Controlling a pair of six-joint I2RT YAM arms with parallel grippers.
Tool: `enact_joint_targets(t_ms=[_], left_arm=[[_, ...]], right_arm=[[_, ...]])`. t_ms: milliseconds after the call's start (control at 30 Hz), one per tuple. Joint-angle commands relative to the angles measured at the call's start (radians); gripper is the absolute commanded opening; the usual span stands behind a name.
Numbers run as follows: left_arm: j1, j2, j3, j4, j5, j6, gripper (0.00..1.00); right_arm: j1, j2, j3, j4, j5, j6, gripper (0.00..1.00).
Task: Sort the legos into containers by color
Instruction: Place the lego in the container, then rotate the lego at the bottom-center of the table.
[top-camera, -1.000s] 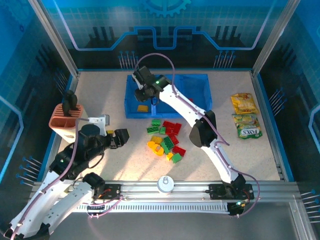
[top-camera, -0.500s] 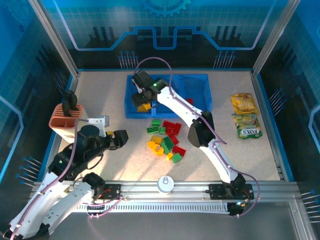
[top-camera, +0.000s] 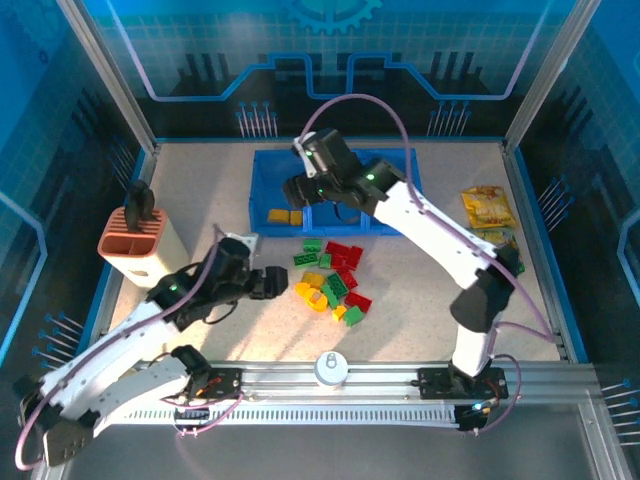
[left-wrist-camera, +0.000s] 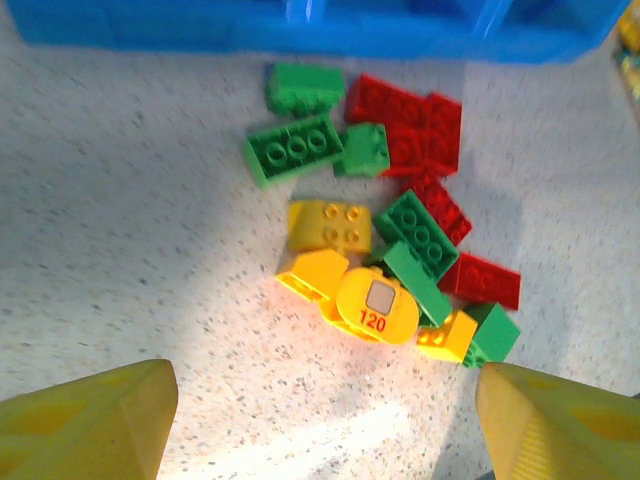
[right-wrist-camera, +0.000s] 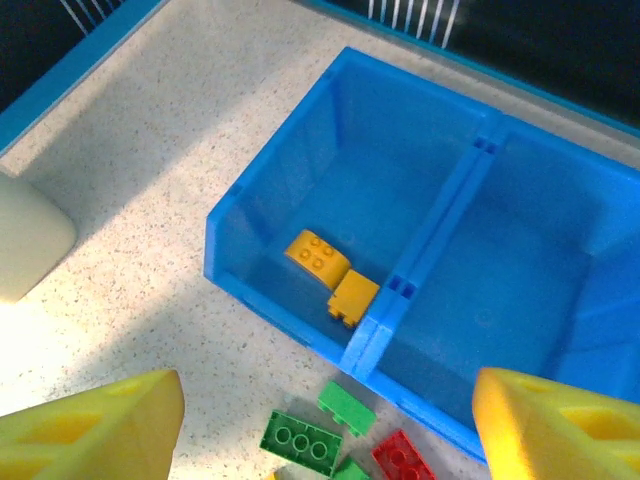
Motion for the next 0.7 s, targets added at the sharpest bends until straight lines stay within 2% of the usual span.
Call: enact_joint_targets(t_ms=[0, 100, 167, 233, 333, 667], left_arm=[[-0.063, 0.108, -0.014, 0.092, 0.018, -0.040, 0.79], [-0.116, 0.242, 0.009, 0.110, 0.011, -0.063, 0.79], [-0.131, 0.320, 0.007, 0.152, 0.062, -0.103, 0.81], [-0.137, 0.365, -0.012, 0.210, 0.090, -0.160, 0.80], [-0.157, 0.422, -0.020, 0.246, 0.067, -0.216, 0.79], [-0.177, 0.606, 0.084, 0.227, 0.060, -0.229, 0.78]], right_arm=[[-0.021, -0.080, -0.168, 0.064, 0.025, 0.041, 0.78], [-0.044, -0.165, -0.318, 0.110, 0.020, 0.086, 0.78], [-0.063, -0.218, -0.412, 0.138, 0.010, 0.118, 0.78], [-0.076, -0.258, -0.491, 0.164, 0.002, 0.147, 0.78], [-0.090, -0.303, -0.584, 0.196, -0.009, 0.177, 0.78], [-0.107, -0.330, -0.697, 0.236, -0.024, 0.216, 0.78]])
